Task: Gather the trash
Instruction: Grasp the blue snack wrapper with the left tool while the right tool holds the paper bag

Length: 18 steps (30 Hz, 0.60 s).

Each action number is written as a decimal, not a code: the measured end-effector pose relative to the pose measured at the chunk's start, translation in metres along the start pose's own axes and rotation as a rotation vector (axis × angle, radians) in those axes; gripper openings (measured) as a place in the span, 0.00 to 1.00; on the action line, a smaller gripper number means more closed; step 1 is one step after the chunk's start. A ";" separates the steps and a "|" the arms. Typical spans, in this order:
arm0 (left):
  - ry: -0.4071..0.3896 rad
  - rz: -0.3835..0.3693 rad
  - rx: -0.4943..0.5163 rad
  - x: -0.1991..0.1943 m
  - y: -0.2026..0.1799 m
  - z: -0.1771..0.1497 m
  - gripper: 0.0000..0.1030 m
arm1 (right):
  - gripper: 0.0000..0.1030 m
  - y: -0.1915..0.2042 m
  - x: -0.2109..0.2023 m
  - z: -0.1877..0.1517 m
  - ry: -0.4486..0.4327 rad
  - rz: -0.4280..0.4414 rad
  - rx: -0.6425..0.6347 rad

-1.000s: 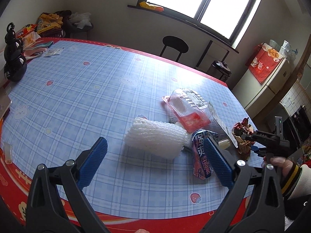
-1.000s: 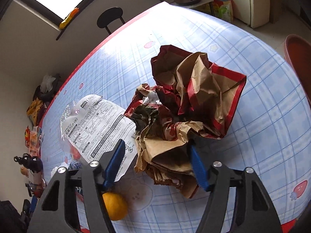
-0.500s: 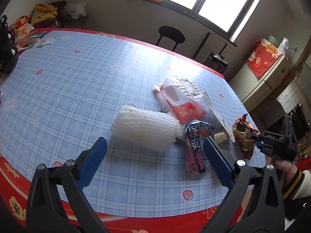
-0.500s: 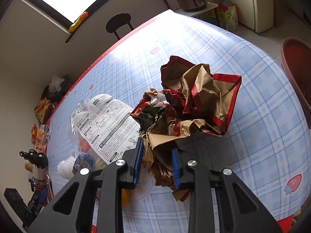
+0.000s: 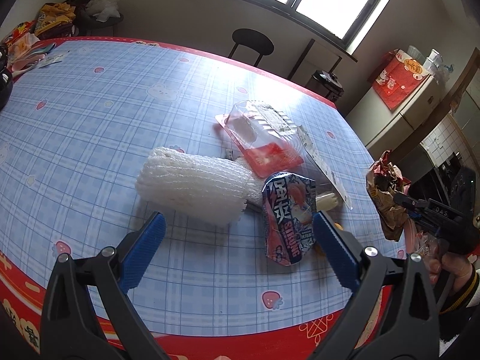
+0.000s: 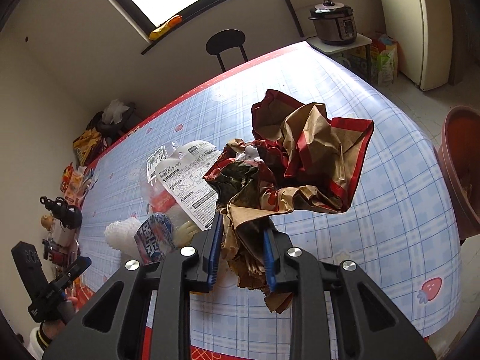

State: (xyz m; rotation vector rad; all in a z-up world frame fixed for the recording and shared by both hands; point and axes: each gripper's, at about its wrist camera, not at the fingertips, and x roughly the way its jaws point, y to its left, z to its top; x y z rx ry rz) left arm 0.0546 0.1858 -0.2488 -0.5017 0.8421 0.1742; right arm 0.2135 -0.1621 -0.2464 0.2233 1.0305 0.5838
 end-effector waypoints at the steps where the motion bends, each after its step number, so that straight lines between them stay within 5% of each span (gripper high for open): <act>1: 0.008 -0.020 -0.002 0.003 -0.001 -0.002 0.89 | 0.24 0.003 -0.003 -0.001 -0.002 -0.002 -0.025; 8: 0.121 -0.162 0.002 0.054 -0.020 -0.013 0.51 | 0.24 0.007 -0.016 -0.007 0.000 -0.012 -0.100; 18: 0.172 -0.151 -0.030 0.108 -0.020 -0.009 0.45 | 0.24 -0.015 -0.034 -0.015 0.000 -0.066 -0.077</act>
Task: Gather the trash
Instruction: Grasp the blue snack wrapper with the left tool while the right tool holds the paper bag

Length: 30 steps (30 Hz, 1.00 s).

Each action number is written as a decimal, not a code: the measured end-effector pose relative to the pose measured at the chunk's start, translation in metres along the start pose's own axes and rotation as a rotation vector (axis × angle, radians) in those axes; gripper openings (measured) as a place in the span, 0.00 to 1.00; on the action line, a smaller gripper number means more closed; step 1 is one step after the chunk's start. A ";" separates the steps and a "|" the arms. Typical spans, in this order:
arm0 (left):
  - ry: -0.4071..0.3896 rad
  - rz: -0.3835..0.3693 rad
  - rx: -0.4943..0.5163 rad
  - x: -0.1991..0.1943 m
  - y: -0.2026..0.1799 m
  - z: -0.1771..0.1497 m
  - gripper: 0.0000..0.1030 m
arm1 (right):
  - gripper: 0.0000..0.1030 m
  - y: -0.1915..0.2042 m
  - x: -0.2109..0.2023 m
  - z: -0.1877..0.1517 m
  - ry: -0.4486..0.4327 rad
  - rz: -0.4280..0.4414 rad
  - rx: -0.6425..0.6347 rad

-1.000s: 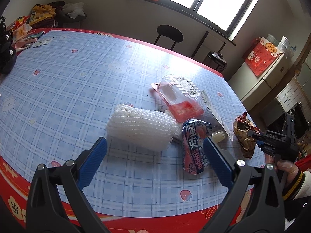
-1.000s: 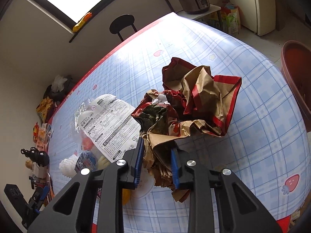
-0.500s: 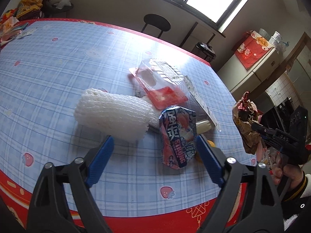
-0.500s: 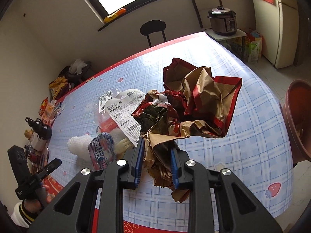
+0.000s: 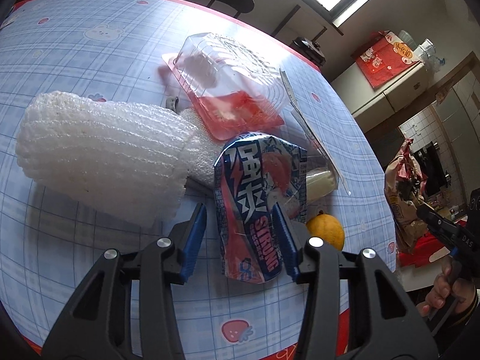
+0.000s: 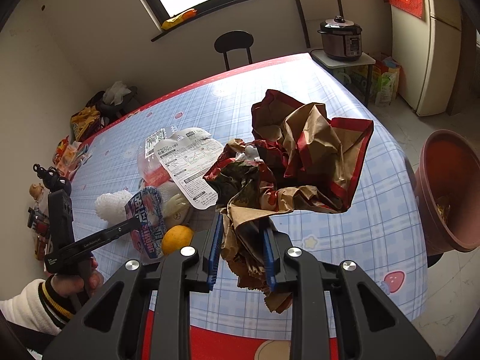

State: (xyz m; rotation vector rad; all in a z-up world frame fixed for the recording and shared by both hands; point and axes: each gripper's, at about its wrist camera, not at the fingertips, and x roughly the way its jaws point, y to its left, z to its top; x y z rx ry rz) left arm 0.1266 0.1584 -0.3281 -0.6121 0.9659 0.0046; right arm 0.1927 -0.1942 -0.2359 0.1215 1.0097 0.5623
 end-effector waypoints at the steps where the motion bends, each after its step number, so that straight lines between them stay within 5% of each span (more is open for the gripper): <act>1: 0.003 -0.005 -0.005 0.003 0.001 0.001 0.45 | 0.24 -0.002 -0.001 -0.001 -0.001 -0.004 0.005; 9: 0.019 -0.079 -0.047 0.020 0.007 0.004 0.42 | 0.24 -0.005 -0.006 -0.002 -0.010 -0.016 0.013; 19: -0.031 -0.112 0.013 -0.010 -0.013 -0.001 0.08 | 0.24 0.003 -0.010 0.003 -0.037 0.008 -0.010; 30: -0.199 -0.106 0.074 -0.093 -0.045 -0.001 0.08 | 0.24 0.009 -0.028 0.009 -0.100 0.040 -0.065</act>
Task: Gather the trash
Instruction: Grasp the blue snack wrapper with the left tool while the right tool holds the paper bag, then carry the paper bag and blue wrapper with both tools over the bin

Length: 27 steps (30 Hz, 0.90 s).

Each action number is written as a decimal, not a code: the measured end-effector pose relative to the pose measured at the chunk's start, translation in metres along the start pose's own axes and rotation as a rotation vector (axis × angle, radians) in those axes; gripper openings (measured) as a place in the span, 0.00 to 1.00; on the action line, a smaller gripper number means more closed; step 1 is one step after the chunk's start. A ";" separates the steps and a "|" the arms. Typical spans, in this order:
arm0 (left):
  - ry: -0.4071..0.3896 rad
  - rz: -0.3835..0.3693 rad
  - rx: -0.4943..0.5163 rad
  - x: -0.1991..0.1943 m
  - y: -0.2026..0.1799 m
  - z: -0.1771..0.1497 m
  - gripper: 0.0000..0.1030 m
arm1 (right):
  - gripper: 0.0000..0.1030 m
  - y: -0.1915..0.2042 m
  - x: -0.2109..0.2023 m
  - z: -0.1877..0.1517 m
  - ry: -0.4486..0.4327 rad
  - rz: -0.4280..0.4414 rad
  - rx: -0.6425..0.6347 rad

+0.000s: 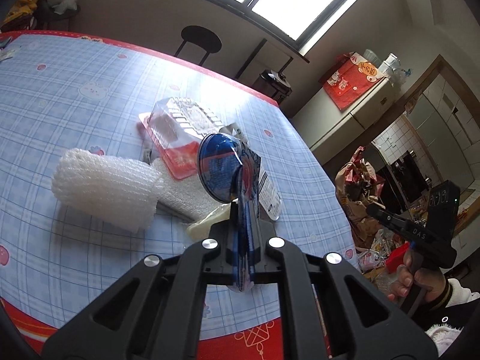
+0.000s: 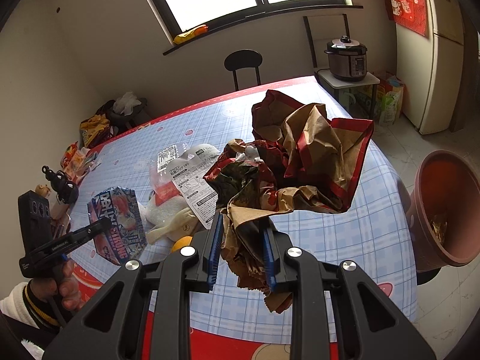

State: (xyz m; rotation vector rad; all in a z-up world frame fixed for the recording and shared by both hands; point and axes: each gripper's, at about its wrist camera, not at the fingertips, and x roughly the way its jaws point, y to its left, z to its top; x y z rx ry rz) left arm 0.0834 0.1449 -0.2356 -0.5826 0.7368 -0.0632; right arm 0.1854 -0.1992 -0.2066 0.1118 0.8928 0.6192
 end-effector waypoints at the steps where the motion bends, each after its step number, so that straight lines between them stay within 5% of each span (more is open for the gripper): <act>1: -0.024 0.003 0.002 -0.008 -0.003 0.004 0.08 | 0.24 0.000 -0.003 0.001 -0.009 0.003 -0.004; 12: -0.215 0.045 0.077 -0.076 -0.059 0.040 0.08 | 0.24 -0.040 -0.043 0.013 -0.135 -0.009 0.011; 27: -0.240 0.041 0.183 -0.048 -0.175 0.037 0.08 | 0.24 -0.226 -0.083 0.014 -0.126 -0.207 0.214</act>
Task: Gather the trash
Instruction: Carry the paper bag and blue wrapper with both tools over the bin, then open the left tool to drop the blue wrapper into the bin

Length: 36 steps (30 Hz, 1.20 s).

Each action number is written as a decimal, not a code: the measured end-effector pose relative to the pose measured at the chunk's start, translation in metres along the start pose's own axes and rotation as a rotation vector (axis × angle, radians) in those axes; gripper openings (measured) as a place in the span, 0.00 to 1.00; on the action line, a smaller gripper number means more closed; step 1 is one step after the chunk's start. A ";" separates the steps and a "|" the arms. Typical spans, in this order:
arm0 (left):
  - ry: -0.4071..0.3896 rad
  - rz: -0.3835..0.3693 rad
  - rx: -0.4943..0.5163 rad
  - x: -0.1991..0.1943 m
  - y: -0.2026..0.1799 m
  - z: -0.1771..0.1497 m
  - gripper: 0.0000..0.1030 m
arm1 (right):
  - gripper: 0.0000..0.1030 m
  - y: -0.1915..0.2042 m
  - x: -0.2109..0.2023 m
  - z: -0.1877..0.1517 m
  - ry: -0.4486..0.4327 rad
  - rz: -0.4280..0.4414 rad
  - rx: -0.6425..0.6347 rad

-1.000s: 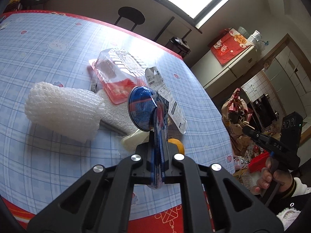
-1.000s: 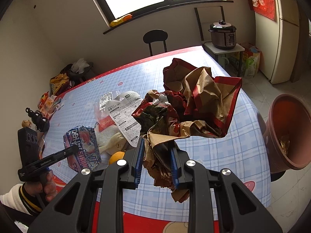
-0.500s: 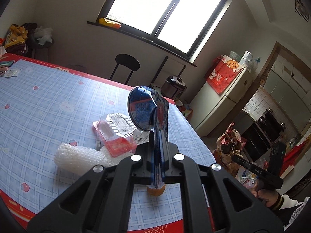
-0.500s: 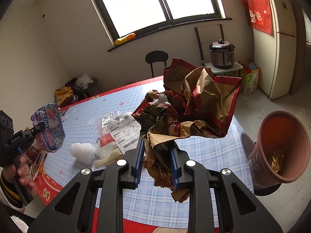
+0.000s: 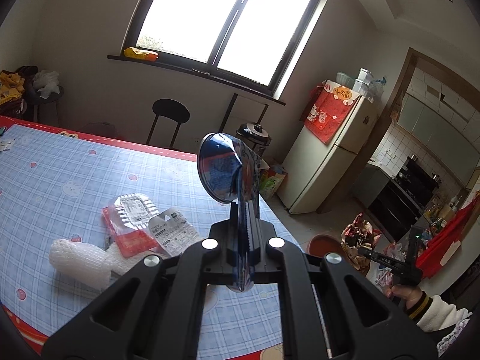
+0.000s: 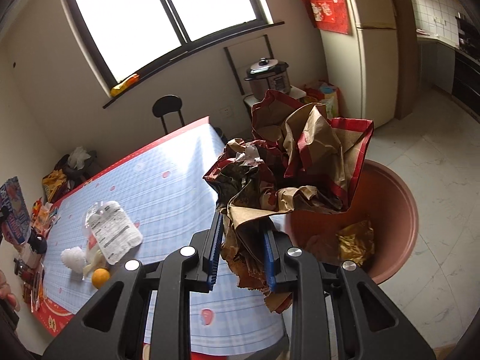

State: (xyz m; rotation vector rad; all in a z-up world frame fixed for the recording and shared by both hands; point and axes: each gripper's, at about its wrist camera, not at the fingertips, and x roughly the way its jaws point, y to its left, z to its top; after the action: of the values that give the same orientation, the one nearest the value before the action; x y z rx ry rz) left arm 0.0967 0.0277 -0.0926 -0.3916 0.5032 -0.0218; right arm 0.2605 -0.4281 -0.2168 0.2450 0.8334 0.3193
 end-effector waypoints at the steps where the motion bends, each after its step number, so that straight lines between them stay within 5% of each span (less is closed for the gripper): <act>1: 0.003 -0.006 0.006 0.005 -0.009 -0.001 0.08 | 0.25 -0.012 0.002 0.004 0.006 -0.013 0.009; 9: 0.039 -0.045 0.040 0.049 -0.071 -0.013 0.08 | 0.35 -0.078 0.031 0.029 0.089 -0.036 0.061; 13: 0.069 -0.061 0.062 0.067 -0.092 -0.019 0.08 | 0.67 -0.086 0.031 0.039 0.062 -0.004 0.068; 22: 0.127 -0.129 0.127 0.104 -0.132 -0.028 0.08 | 0.95 -0.100 0.000 0.040 0.009 -0.017 0.097; 36: 0.319 -0.369 0.301 0.215 -0.255 -0.062 0.08 | 0.95 -0.150 -0.069 0.000 -0.034 -0.158 0.193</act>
State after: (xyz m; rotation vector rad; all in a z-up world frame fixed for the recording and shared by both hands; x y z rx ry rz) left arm 0.2754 -0.2554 -0.1481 -0.1805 0.7243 -0.5176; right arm 0.2444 -0.5927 -0.2204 0.3619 0.8451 0.0861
